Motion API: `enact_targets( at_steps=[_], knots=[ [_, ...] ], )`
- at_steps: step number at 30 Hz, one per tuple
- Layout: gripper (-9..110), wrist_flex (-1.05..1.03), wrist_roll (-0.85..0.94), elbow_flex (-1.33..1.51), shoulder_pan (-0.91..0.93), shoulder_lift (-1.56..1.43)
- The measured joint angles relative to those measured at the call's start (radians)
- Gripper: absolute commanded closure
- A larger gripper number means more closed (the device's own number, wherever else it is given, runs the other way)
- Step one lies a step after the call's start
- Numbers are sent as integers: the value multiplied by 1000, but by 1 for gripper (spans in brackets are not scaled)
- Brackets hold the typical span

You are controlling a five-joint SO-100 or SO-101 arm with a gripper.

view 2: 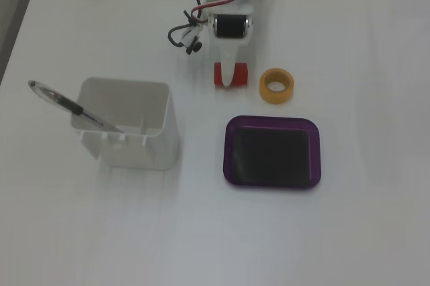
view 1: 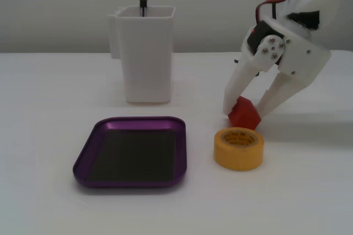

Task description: Remove the cube from the box.

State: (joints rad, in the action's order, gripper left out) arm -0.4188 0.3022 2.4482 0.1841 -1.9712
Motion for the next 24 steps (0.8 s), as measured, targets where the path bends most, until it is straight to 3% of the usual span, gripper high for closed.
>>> enact_targets(
  at_steps=[13,24],
  knots=[
    [86,-129,-81,-32,-11,-57],
    [86,-331,-146,-78,-49,-506]
  ],
)
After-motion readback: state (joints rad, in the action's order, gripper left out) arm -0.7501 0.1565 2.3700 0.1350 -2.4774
